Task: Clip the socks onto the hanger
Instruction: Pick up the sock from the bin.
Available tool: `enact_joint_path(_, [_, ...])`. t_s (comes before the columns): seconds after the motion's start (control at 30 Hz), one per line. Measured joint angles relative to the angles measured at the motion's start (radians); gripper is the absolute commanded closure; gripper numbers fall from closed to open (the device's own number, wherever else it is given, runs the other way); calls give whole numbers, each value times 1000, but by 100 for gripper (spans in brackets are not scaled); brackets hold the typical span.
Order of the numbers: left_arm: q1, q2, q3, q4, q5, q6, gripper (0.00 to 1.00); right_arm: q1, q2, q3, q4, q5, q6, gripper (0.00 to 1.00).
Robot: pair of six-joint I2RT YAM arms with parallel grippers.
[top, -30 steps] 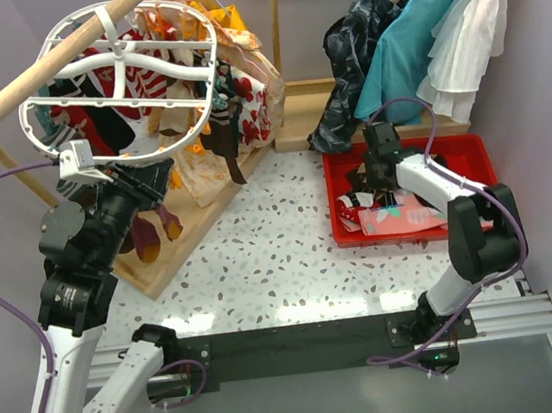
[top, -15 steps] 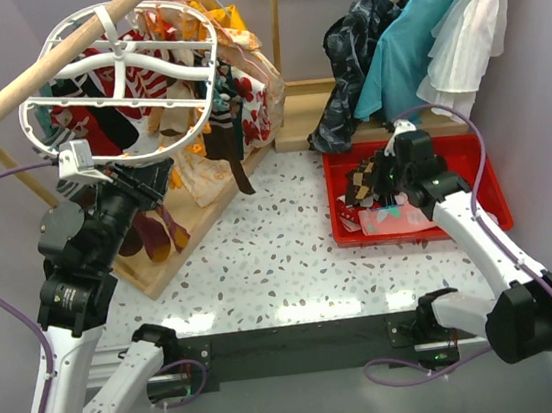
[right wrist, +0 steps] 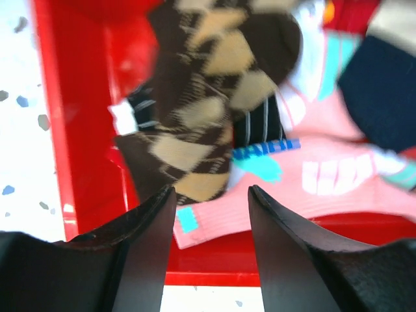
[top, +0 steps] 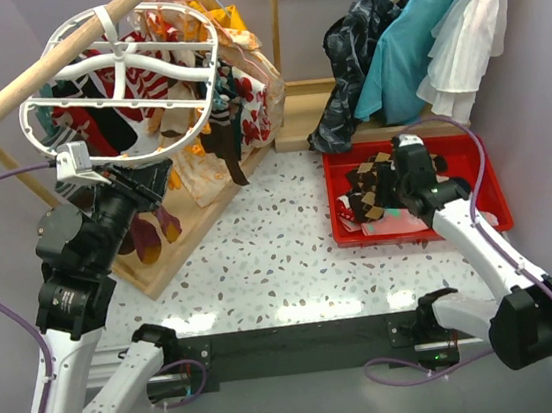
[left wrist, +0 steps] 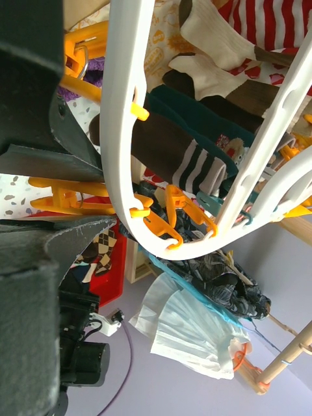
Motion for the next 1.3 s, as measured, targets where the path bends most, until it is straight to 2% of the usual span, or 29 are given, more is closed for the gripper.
enact_joint_path(0.1, [0,0,1,0,0,0,100,121,3,49,-5,82,-39,51])
enact_joint_path(0.2, [0,0,1,0,0,0,100,192,45,81,0,86,-66,56])
enact_joint_path(0.43, [0,0,1,0,0,0,100,222,219,90,5,82,-89,58])
enact_joint_path(0.83, [0,3,1,0,3,0,100,258,304,90,18,86,-91,58])
enact_joint_path(0.93, [0,3,1,0,4,0,100,258,315,90,18,89,-91,70])
enact_joint_path(0.97, [0,3,1,0,3,0,100,258,317,90,18,93,-92,78])
enact_joint_path(1.07, [0,3,1,-1,3,0,100,259,318,89,17,113,-95,91])
enact_joint_path(1.1, [0,3,1,-1,3,0,100,259,318,89,16,117,-97,99])
enact_joint_path(1.3, [0,3,5,-6,3,0,100,259,272,90,-8,119,-100,100])
